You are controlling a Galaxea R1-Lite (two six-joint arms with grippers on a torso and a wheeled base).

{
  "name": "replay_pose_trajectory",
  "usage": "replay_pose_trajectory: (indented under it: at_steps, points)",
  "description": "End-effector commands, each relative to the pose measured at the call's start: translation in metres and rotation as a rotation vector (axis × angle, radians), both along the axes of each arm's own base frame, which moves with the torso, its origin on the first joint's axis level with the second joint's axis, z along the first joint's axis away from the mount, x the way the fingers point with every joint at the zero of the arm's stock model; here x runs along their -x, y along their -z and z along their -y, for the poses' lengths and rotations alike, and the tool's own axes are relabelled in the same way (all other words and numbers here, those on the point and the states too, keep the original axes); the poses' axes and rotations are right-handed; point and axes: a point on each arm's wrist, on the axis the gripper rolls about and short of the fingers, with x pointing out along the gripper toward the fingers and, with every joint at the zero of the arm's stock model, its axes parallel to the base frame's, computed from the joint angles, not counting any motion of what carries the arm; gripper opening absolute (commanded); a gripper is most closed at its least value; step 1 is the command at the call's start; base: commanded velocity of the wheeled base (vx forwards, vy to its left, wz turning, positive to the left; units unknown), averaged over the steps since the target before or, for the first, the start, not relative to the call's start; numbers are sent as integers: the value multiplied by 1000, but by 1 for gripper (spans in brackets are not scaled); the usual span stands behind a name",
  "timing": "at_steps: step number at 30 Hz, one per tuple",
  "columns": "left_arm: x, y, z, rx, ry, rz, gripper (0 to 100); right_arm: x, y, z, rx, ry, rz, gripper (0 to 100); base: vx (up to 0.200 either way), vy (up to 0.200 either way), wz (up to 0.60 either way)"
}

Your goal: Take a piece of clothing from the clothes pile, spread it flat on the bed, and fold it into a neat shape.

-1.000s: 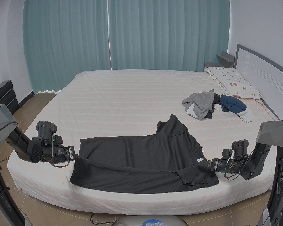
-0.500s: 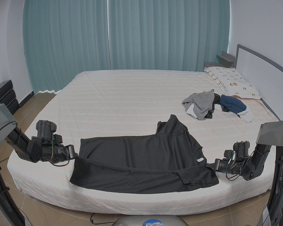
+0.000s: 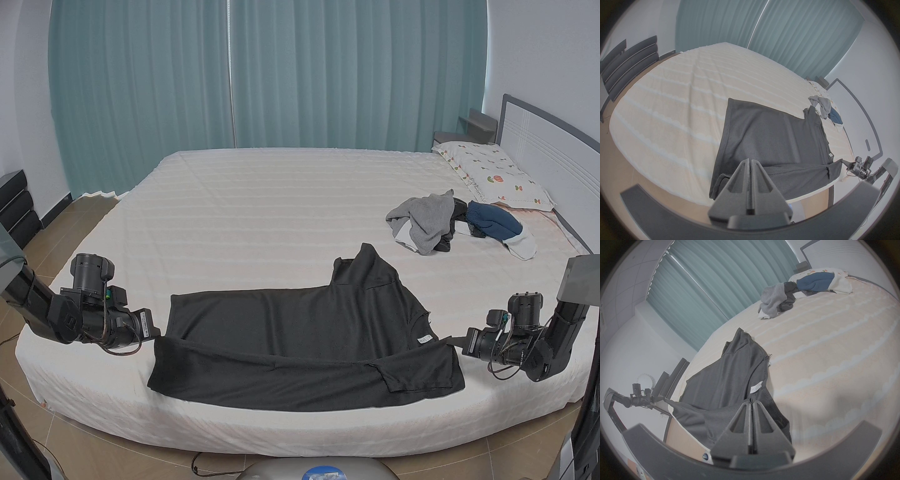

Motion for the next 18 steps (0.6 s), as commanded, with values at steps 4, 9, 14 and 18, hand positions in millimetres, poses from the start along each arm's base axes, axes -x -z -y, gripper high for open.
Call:
replay_pose_trajectory:
  at_steps: [4,9,14,18]
  points:
    - [13,-14,-10,0,-35,9,0,24,-33,2,-11,1,65,0,0,0,0]
    - [24,-7,-16,2,-56,-26,0,43,-49,3,-35,-21,90,0,0,0,0]
    - [34,-11,-21,10,-71,-18,0,61,-55,1,-36,-32,89,0,0,0,0]
    - [39,-16,-27,12,-94,-8,0,71,-60,0,-44,-46,97,0,0,0,0]
